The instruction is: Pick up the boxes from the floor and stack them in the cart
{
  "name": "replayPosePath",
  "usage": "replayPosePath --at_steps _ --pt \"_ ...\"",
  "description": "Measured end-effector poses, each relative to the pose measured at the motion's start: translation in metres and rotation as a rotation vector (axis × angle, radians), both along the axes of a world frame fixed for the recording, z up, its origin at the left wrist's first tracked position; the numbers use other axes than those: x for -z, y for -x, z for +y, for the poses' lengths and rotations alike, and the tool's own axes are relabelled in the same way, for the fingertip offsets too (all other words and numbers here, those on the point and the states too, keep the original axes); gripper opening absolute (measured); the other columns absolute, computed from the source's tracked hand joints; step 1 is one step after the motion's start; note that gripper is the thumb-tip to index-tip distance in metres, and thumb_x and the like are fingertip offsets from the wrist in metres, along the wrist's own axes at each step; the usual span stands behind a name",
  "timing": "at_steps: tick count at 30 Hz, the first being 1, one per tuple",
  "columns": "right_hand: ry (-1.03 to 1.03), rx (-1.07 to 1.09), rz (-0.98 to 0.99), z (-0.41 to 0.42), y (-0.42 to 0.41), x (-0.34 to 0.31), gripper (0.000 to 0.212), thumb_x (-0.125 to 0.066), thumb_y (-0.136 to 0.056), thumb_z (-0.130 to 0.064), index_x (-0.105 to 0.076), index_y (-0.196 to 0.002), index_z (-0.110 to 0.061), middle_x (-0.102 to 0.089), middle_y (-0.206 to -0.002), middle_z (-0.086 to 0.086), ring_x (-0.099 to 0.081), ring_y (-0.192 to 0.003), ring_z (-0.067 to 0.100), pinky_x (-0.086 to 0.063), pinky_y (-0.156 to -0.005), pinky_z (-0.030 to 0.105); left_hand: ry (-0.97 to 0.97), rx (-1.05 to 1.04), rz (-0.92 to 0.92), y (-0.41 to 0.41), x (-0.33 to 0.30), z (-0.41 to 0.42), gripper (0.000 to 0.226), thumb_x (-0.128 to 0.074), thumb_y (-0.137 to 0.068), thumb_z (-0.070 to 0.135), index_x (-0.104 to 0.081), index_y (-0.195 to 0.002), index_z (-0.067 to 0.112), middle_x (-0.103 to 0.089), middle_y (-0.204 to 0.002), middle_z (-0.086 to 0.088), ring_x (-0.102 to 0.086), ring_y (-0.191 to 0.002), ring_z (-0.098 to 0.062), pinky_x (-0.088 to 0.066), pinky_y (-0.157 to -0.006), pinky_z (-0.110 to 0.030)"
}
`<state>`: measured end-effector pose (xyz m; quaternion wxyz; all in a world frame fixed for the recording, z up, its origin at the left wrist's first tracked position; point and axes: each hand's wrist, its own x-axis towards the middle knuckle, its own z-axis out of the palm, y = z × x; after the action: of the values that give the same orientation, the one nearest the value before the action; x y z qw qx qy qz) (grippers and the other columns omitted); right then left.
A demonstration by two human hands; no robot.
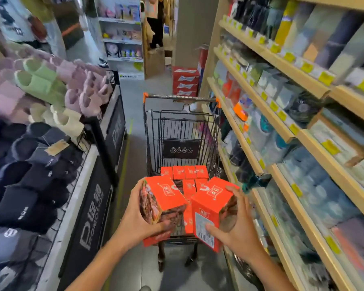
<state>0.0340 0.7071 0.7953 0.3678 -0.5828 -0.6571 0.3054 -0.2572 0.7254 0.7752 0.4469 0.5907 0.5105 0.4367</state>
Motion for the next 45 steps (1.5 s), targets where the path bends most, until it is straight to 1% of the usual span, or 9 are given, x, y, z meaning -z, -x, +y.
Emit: replayPosePath --at_steps 9,16,21,26,29,32,37,41,45 --pt "0.044 0.122 -0.084 0.079 0.025 0.02 0.1 -0.091 -0.062 -0.052 -0.027 -0.139 -0.051 -0.029 -0.144 -0.023 -0.035 -0.134 -0.001 -0.036 -0.11 0.035 0.051 0.106 0.051 0.024 0.026 0.118 0.124 -0.099 -0.053 0.041 -0.021 -0.149 0.039 -0.042 -0.146 0.011 -0.042 -0.137 -0.005 -0.037 -0.114 -0.036" --pt "0.105 0.083 -0.106 0.153 0.001 0.06 0.096 -0.091 -0.065 -0.031 -0.027 -0.132 -0.055 -0.025 -0.145 -0.011 -0.032 -0.123 -0.022 -0.037 -0.088 -0.001 0.129 0.079 0.115 0.005 0.054 0.176 0.12 -0.097 -0.053 0.043 -0.022 -0.147 0.043 -0.043 -0.144 0.01 -0.041 -0.137 -0.005 -0.035 -0.116 -0.041" --pt "0.155 -0.027 -0.135 0.226 -0.027 0.09 0.106 -0.084 -0.06 -0.05 -0.023 -0.145 -0.06 -0.015 -0.149 -0.015 -0.042 -0.133 0.012 -0.052 -0.103 0.043 0.213 0.008 0.202 -0.016 0.076 0.218 0.126 -0.096 -0.049 0.051 -0.018 -0.148 0.043 -0.039 -0.146 0.011 -0.038 -0.139 -0.012 -0.034 -0.117 -0.047" --pt "0.197 -0.133 -0.153 0.3 -0.052 0.119 0.101 -0.085 -0.061 -0.049 -0.029 -0.146 -0.053 -0.01 -0.13 -0.026 -0.024 -0.13 0.003 -0.031 -0.115 0.036 0.251 -0.022 0.307 -0.047 0.099 0.255 0.125 -0.094 -0.049 0.051 -0.014 -0.145 0.048 -0.031 -0.141 0.022 -0.032 -0.137 -0.001 -0.029 -0.118 -0.037" --pt "0.238 -0.179 -0.196 0.339 -0.058 0.142 0.1 -0.079 -0.06 -0.064 -0.032 -0.147 -0.046 -0.013 -0.138 -0.018 -0.026 -0.133 0.007 -0.03 -0.116 0.036 0.272 0.003 0.29 -0.058 0.118 0.281 0.127 -0.094 -0.049 0.044 -0.006 -0.14 0.057 -0.025 -0.135 0.04 -0.033 -0.133 0.008 -0.028 -0.113 -0.024" --pt "0.258 -0.166 -0.243 0.369 -0.058 0.169 0.095 -0.076 -0.063 -0.072 -0.04 -0.145 -0.041 -0.023 -0.151 0.001 -0.03 -0.143 0.02 -0.032 -0.118 0.045 0.337 0.016 0.299 -0.058 0.145 0.3 0.142 -0.096 -0.048 0.04 0.002 -0.15 0.05 -0.024 -0.145 0.024 -0.03 -0.14 -0.001 -0.027 -0.117 -0.033" --pt "0.315 -0.116 -0.401 0.42 -0.042 0.209 0.095 -0.076 -0.064 -0.076 -0.039 -0.145 -0.041 -0.024 -0.149 0.001 -0.025 -0.142 0.023 -0.032 -0.118 0.048 0.396 0.133 0.324 -0.046 0.186 0.337 0.147 -0.097 -0.048 0.032 0.007 -0.148 0.054 -0.024 -0.134 0.024 -0.03 -0.135 -0.006 -0.028 -0.115 -0.037" --pt "0.401 -0.107 -0.439 0.457 -0.03 0.233 0.106 -0.078 -0.064 -0.071 -0.026 -0.151 -0.041 -0.021 -0.149 0.006 -0.023 -0.143 0.03 -0.037 -0.113 0.058 0.417 0.184 0.404 -0.034 0.205 0.351 0.15 -0.097 -0.044 0.047 0.005 -0.154 0.039 -0.021 -0.129 0.023 -0.032 -0.132 -0.013 -0.032 -0.116 -0.046" --pt "0.384 -0.171 -0.491 0.49 -0.026 0.246 0.101 -0.077 -0.076 -0.061 -0.017 -0.155 -0.047 -0.011 -0.158 0.01 -0.016 -0.149 0.032 -0.031 -0.115 0.053 0.372 0.218 0.435 -0.024 0.212 0.362 0.147 -0.091 -0.045 0.059 0.002 -0.156 0.032 -0.021 -0.124 0.025 -0.029 -0.127 -0.016 -0.029 -0.11 -0.04"
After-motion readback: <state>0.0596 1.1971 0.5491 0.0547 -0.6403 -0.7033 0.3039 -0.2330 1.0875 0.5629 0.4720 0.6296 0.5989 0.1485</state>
